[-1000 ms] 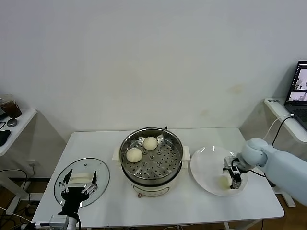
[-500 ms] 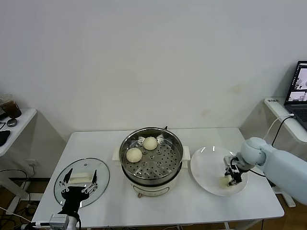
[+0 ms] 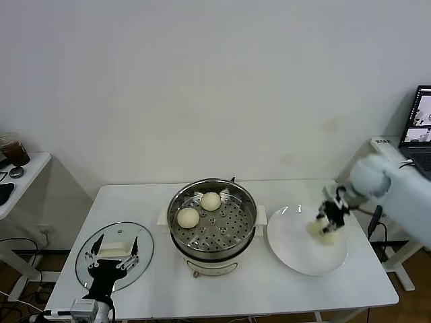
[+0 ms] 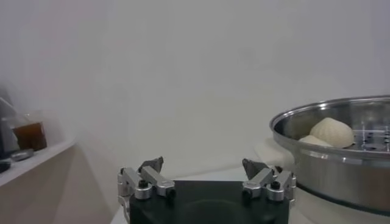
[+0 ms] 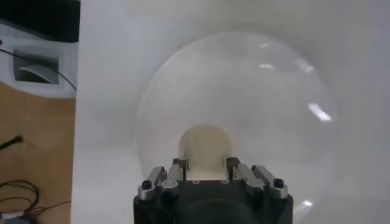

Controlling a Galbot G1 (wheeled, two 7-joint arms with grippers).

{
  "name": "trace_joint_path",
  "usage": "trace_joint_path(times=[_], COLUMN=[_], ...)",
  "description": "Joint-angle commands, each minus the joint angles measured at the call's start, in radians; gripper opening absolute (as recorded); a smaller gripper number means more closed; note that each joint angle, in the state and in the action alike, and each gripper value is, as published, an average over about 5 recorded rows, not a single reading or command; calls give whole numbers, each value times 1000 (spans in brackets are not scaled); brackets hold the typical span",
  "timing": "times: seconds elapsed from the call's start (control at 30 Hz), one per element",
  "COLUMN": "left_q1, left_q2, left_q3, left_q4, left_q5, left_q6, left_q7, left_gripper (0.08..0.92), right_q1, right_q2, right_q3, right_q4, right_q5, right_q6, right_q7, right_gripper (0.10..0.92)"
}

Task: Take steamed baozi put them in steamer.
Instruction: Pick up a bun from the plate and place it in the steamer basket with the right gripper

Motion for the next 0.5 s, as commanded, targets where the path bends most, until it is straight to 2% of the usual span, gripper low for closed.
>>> trace_joint_path(times=[0.03,0.3,0.5], left_q1=[0,1,3], left_q2=[1,-1,-1], left_q3=[-7,-19,-31], left_q4=[0,3,5], left_q5=[0,4,4], left_q6=[-5,-9,-10], left_q7=[-1,-3,-3], left_gripper=[823,823,823], right_q1=[441,404,337], right_q2=[312,549,643], right_q3=[-252,-397,-421], right_q4=[29,38,14], right_q5=[267,223,57], right_q6=[187,348,472], right_q7=[15,91,119], right_gripper=[424,431,433])
